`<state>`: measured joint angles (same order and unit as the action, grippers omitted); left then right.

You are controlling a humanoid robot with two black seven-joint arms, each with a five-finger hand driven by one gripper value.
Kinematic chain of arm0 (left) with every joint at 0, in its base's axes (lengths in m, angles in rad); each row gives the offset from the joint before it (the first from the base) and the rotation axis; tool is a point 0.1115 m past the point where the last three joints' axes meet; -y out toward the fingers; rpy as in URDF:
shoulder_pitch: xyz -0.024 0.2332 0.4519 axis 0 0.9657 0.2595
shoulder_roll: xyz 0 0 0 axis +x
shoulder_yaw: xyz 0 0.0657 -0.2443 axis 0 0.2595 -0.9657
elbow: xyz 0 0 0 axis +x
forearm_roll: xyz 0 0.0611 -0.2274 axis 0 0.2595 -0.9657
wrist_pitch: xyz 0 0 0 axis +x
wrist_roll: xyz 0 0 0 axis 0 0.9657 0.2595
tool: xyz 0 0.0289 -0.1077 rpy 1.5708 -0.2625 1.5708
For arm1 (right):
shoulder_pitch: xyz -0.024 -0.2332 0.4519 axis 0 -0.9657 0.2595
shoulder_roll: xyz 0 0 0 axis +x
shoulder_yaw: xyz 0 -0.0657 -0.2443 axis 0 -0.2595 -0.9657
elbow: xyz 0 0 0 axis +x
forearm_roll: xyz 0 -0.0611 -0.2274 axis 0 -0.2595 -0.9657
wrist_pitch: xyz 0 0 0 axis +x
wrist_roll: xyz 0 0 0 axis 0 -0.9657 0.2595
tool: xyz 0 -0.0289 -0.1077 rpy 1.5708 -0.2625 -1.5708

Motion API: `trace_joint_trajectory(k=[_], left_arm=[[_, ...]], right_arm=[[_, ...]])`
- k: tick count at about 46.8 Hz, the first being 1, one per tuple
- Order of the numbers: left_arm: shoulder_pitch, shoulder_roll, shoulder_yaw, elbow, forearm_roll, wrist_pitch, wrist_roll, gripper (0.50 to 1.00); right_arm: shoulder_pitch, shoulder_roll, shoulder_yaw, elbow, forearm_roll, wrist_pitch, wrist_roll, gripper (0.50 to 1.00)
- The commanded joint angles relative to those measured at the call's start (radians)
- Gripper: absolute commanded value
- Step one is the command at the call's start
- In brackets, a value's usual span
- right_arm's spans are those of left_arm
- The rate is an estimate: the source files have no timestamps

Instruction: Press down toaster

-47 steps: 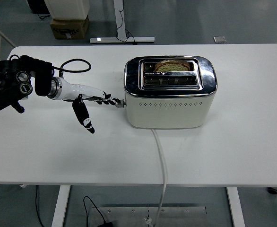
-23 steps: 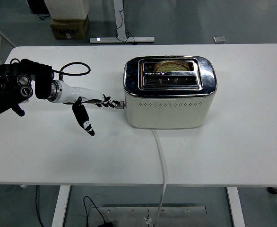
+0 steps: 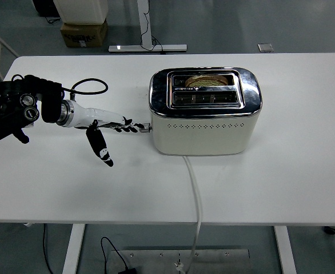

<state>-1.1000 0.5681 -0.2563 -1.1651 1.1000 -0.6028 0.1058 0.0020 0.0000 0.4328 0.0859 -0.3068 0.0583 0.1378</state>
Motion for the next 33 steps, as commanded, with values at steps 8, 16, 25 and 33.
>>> trace_joint_trajectory(k=[8,16,25,33], left_arm=[[0.006,0.012,0.000,-0.001,-0.002,0.000,0.000,1.000],[0.012,0.016,-0.001,-0.001,-0.002,0.000,-0.001,1.000],[0.014,0.016,-0.001,-0.001,-0.005,0.000,-0.001,1.000],[0.012,0.056,-0.004,-0.002,-0.015,-0.003,-0.001,1.000]], right_arm=[[-0.001,0.000,0.000,0.000,0.000,0.000,0.000,1.000],[-0.001,0.000,0.000,0.000,0.000,0.000,0.000,0.998],[0.001,0.000,0.000,0.000,0.000,0.000,0.000,0.998],[0.001,0.000,0.000,0.000,0.000,0.000,0.000,0.998]])
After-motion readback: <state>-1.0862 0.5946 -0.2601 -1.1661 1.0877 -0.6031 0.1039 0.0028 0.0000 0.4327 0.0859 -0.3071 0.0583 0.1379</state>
